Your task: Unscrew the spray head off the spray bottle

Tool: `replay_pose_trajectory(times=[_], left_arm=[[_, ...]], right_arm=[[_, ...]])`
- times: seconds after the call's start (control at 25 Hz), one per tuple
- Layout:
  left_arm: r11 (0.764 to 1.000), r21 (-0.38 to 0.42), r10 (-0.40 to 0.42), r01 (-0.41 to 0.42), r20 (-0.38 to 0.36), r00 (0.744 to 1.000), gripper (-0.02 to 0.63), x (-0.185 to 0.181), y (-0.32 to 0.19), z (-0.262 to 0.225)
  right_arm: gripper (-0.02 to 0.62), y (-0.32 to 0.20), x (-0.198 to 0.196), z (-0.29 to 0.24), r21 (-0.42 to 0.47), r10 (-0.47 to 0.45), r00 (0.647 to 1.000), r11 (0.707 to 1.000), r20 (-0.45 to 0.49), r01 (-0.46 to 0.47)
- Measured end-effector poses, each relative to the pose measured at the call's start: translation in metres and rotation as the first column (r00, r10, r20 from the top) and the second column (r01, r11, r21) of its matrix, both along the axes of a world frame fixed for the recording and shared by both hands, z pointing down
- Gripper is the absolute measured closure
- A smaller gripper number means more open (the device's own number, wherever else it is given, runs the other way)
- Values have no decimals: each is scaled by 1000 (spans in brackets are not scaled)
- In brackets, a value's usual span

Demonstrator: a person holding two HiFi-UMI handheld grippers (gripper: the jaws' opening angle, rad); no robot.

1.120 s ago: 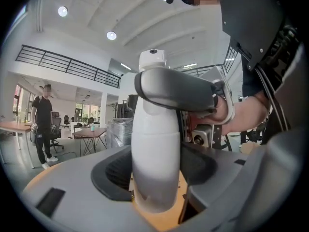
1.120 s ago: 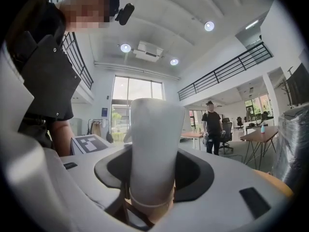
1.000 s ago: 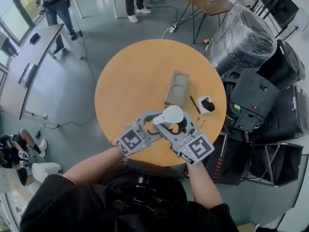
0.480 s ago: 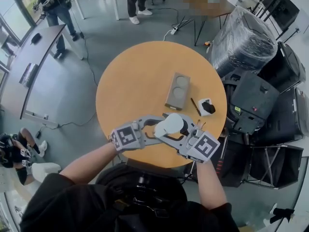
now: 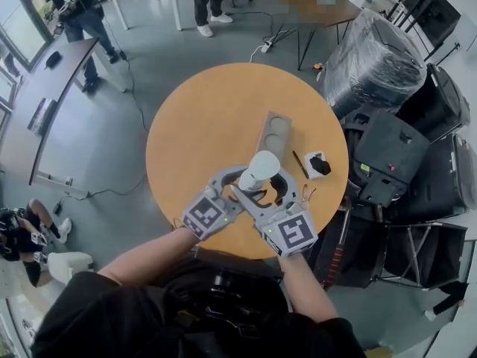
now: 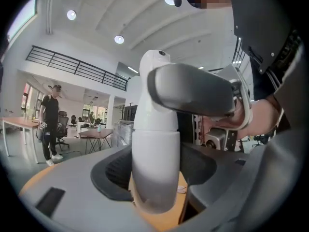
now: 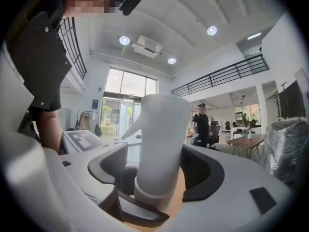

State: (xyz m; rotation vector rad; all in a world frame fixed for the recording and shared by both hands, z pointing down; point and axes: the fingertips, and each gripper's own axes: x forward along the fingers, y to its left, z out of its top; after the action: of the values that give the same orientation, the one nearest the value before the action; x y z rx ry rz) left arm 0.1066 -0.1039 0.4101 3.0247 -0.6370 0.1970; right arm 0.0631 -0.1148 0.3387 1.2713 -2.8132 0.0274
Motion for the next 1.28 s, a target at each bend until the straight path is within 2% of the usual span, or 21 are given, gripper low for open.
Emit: replay_pose_trajectory(times=[0.16,0.28,0.44,0.52,0.68,0.84,1.08,1.28], left_arm=[[996,40,-80,79,25,996,298,-1,-8,0],[991,32,-130,129,16,991,298,-1,-14,0],[990,24,-138,137,20,990,298,5,-11,4],[991,16,-130,130,17,991,298,7,-9,5],[997,-2,-74,74,-2,997,298,4,-5,6],[999,-2,44,-44,-19,999,298,2,2,6],[971,13,241,-240,-52,969,298,-5,21,-5],[957,21,291,-290,-30,956,298,-11,27,-4]], right_arm=[[244,-8,10,2,7,165,985,986,-45,-165],[244,-11,20,5,-4,239,970,971,-45,-239],[251,-15,24,5,2,270,961,963,-56,-270],[307,-15,23,5,9,261,964,965,-54,-261],[341,-10,13,1,7,150,988,989,-18,-150],[345,-4,9,-2,-6,3,1000,1000,31,-2],[347,14,-3,-13,12,-202,978,979,41,202],[347,21,-9,-16,3,-256,966,967,42,256]])
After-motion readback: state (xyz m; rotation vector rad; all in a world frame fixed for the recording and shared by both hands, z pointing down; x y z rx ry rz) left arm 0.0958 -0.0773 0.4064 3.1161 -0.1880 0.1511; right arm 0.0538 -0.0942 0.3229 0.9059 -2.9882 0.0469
